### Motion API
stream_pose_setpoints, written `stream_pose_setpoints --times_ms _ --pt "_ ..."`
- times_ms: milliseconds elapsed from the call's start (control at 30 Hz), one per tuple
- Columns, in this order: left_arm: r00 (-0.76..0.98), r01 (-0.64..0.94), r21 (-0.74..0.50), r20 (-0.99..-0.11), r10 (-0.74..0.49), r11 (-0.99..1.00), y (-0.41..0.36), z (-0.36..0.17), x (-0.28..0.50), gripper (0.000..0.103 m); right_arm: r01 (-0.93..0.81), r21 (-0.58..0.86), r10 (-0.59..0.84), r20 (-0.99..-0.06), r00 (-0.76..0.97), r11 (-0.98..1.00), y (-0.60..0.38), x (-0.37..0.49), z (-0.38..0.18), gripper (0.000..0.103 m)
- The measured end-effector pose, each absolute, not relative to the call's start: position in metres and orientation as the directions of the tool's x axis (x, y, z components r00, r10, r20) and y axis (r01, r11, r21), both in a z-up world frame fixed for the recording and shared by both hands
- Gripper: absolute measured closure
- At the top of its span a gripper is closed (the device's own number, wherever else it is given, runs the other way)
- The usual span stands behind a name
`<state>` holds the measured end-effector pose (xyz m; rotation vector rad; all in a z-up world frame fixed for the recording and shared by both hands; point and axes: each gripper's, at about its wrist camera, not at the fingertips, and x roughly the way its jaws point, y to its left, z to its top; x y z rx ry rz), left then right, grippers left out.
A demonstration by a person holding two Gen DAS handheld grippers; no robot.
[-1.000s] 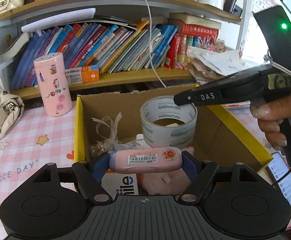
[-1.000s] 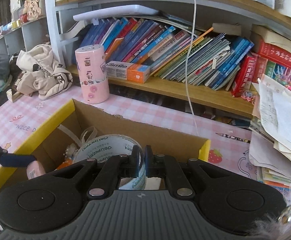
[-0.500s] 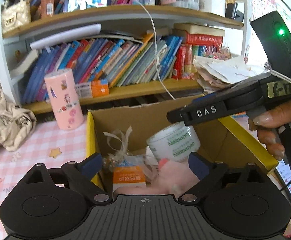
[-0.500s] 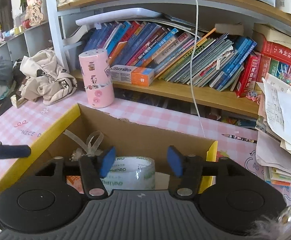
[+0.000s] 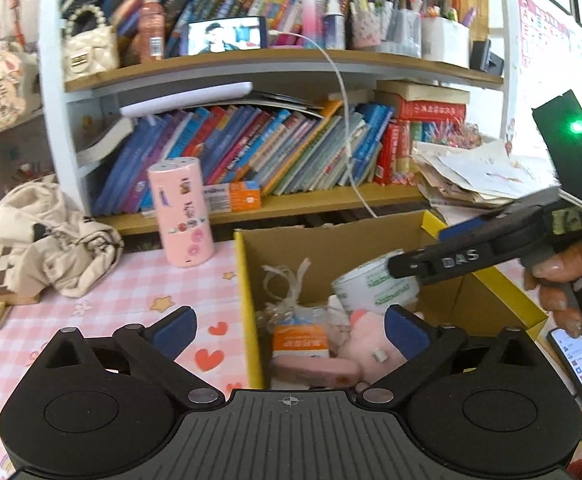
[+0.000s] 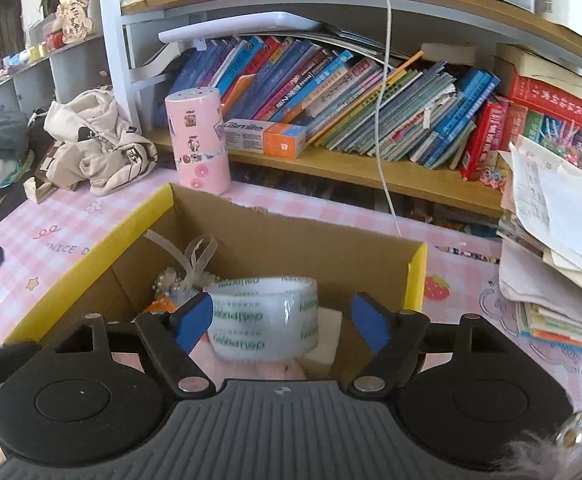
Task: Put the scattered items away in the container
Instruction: 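Withdraw both open tools up and away from the yellow box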
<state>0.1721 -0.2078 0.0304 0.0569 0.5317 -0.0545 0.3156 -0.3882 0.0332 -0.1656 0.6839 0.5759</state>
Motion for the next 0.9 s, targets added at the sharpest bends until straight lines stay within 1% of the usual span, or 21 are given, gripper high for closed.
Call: stream_pose_setpoints --times_ms 233,500,733,900 --pt "0.867 0.019 0.021 -0.498 -0.006 1.000 -0.184 0.030 0.148 0.001 -0.506 0.029 0.409 -0.629 0.661 0.862 -0.393 0.286 0.040 0.027" --pt "0.868 -0.020 -0.009 -0.496 0.012 1.000 -0.159 0.029 0.119 0.001 -0.425 0.030 0.364 -0.572 0.735 0.905 -0.396 0.240 0.054 0.026" --pt "0.872 -0.006 -0.014 -0.489 -0.002 1.000 -0.145 0.031 0.093 0.001 -0.372 0.032 0.329 -0.542 0.773 0.928 -0.391 0.194 0.059 0.024" --pt "0.876 0.018 -0.016 -0.481 -0.023 1.000 -0.139 0.032 0.078 0.001 -0.347 0.032 0.306 -0.552 0.776 0.937 -0.384 0.160 0.053 0.022"
